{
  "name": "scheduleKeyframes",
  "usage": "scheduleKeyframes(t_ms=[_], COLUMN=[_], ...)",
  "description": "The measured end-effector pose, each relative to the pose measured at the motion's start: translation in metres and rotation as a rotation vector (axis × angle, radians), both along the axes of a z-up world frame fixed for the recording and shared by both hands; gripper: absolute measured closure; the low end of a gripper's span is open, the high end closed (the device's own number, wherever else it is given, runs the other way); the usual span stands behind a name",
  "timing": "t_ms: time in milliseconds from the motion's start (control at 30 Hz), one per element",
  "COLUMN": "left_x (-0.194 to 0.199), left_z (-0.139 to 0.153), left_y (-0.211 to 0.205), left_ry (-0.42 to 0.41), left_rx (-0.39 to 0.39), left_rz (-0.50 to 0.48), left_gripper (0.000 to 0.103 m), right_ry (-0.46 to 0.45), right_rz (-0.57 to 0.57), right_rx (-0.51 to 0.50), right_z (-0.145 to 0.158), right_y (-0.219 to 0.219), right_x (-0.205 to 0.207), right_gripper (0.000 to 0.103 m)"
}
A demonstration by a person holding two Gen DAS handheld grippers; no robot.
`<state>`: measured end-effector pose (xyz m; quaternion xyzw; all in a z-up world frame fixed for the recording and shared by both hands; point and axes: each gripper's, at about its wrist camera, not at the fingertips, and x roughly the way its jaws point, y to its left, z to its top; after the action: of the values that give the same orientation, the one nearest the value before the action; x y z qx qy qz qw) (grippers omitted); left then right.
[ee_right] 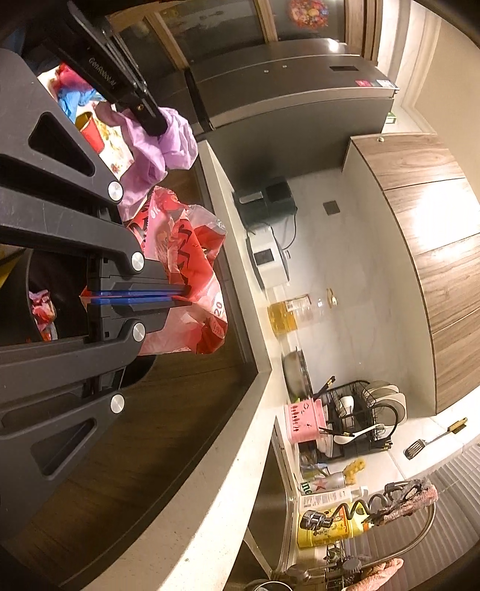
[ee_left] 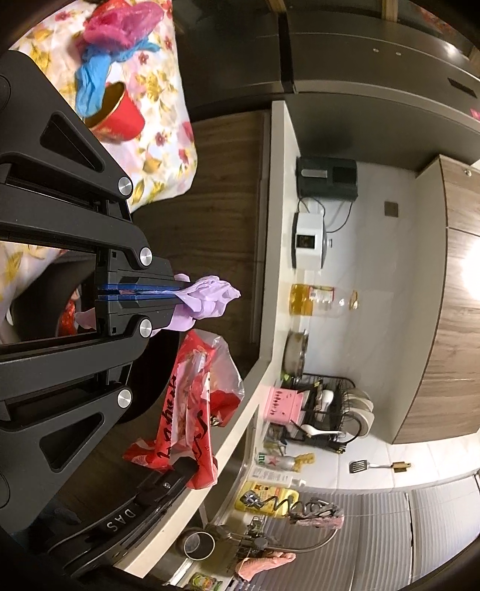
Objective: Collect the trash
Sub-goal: 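Lift and carry the purple glove and red-white bag over the black bin, then open both tools to drop the glove and red-white bag into the bin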
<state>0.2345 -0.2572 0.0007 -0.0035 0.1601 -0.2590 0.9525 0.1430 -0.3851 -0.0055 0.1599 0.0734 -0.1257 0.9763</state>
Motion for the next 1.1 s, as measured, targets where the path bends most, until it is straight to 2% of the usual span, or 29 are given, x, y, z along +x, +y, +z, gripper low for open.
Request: scheduleKeyframes(t_ms=[933,1100], left_x=[0.023,0.029], left_z=[-0.019,-0.024], left_y=[-0.025,-0.028], left_ry=[0.053,0.075], left_rx=[0.005,0.0], left_rz=[-0.043,-0.052], left_gripper=[0.103,0.103], right_ry=[0.037,0.053], right_rz=[0.016,0.032], right_rx=[0.053,0.064], right_z=[-0.011,-0.015], right_y=[-0.018,-0.021], right_x=[0.023,0.03], right_gripper=[0.101,0.097])
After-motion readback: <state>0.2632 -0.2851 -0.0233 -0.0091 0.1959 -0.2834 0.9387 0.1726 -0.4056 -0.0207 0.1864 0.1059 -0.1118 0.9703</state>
